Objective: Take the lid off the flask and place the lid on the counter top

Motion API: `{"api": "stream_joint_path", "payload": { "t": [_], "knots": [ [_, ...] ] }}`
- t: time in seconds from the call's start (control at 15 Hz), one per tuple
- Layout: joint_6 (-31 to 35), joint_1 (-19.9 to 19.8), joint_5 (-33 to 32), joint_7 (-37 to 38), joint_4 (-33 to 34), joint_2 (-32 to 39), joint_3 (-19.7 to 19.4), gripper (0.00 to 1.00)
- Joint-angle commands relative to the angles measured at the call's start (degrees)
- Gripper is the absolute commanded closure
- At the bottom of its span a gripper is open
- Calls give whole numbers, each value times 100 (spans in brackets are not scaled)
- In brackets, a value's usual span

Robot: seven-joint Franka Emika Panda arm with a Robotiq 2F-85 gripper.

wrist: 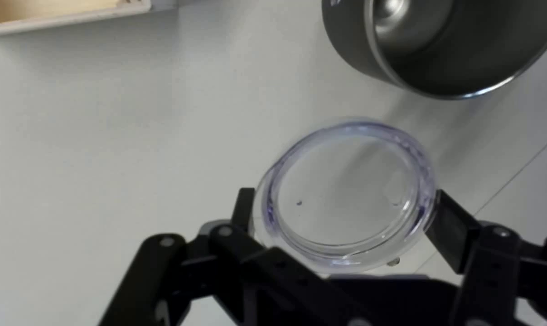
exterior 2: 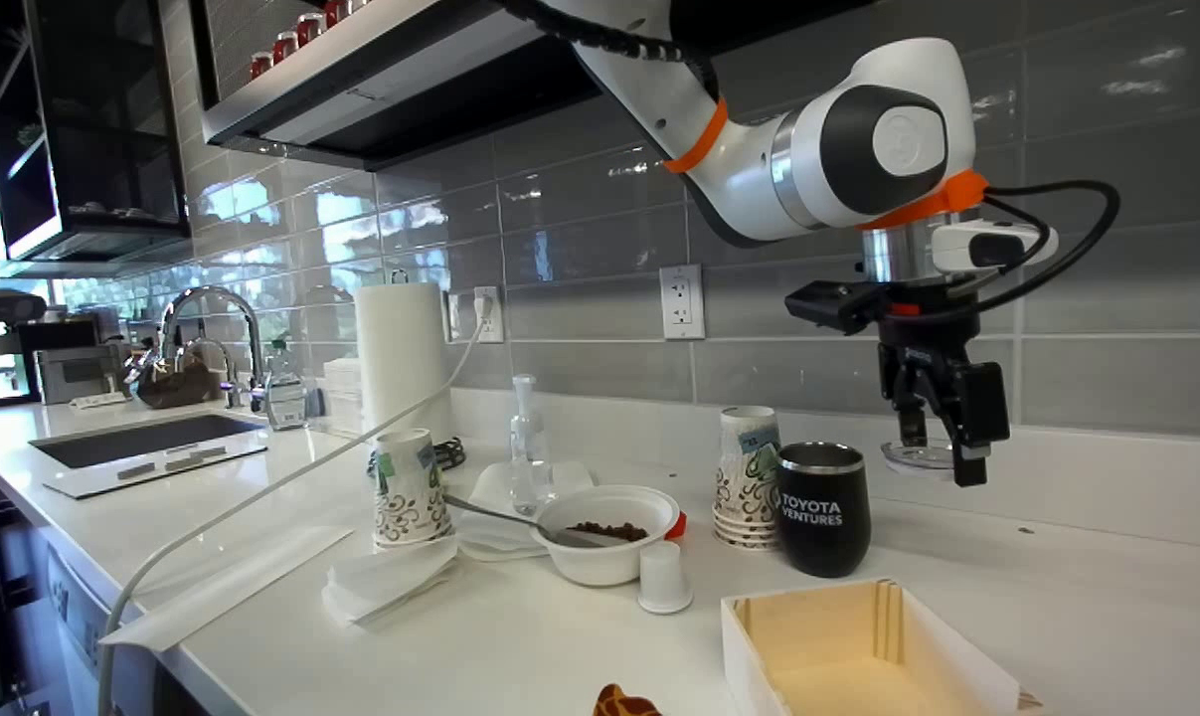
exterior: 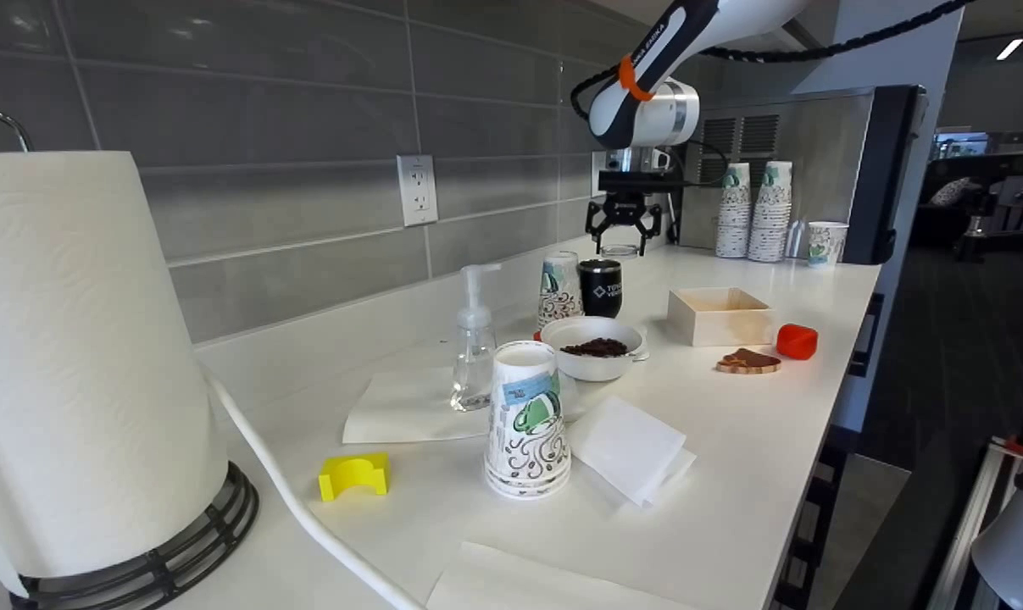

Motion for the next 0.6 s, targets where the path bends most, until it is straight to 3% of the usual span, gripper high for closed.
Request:
{"api": "stream_joint_path", "payload": {
  "t": [0.0,0.53],
  "knots": [
    [331,-24,253,33,89,331,-69,33],
    [590,-108,452,127,229,950,-220,33]
  ]
}}
